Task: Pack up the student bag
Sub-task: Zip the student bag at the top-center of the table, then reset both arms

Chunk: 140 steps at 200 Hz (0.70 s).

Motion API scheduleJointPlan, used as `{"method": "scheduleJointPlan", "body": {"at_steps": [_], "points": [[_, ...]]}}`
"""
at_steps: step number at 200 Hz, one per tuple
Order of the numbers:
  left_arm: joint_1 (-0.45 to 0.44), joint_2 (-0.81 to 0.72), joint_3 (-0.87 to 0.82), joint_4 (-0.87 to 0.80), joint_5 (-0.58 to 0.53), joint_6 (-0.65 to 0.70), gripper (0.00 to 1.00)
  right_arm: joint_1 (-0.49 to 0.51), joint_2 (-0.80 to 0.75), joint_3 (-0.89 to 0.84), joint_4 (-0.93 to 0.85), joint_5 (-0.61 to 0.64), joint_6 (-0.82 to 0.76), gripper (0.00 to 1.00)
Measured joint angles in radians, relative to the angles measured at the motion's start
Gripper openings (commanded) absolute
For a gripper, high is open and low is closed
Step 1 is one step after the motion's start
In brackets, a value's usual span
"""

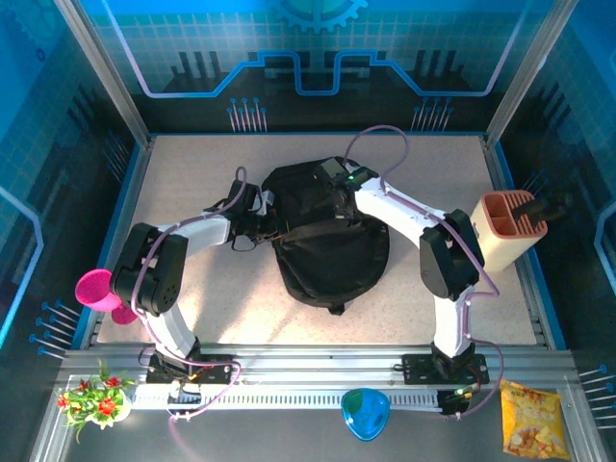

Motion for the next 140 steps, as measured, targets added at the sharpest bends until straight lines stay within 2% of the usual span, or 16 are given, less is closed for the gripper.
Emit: {"method": "scheduleJointPlan", "body": {"at_steps": [27,35,43,51,69,82,91,119,140], "points": [[0.000,0.000,0.001,-0.002,-0.001,0.001,0.00,0.000,-0.005,0.000,0.007,-0.012,-0.020,0.01],[0.000,0.000,0.005,-0.008,-0.003,0.002,0.01,-0.001,-0.008,-0.001,0.012,-0.022,-0.029,0.18],[0.000,0.000,0.013,-0.021,-0.005,0.003,0.13,-0.002,-0.014,-0.001,0.018,-0.036,-0.040,0.37],[0.000,0.000,0.025,-0.040,-0.010,0.006,0.26,-0.005,-0.024,-0.002,0.023,-0.048,-0.050,0.52],[0.006,0.000,0.068,-0.082,-0.039,0.018,0.50,-0.016,-0.072,-0.007,0.040,-0.067,-0.079,0.72],[0.012,-0.005,0.106,-0.105,-0.066,0.023,0.59,-0.023,-0.130,-0.024,0.061,-0.074,-0.106,0.86],[0.018,-0.018,0.126,-0.119,-0.094,0.016,0.65,-0.029,-0.179,-0.047,0.086,-0.076,-0.135,0.99],[0.049,-0.117,0.139,-0.166,-0.193,0.017,0.85,-0.067,-0.367,-0.185,0.204,-0.050,-0.235,1.00],[0.098,-0.219,0.112,-0.167,-0.295,0.019,0.99,-0.132,-0.486,-0.342,0.339,-0.018,-0.319,1.00]]}}
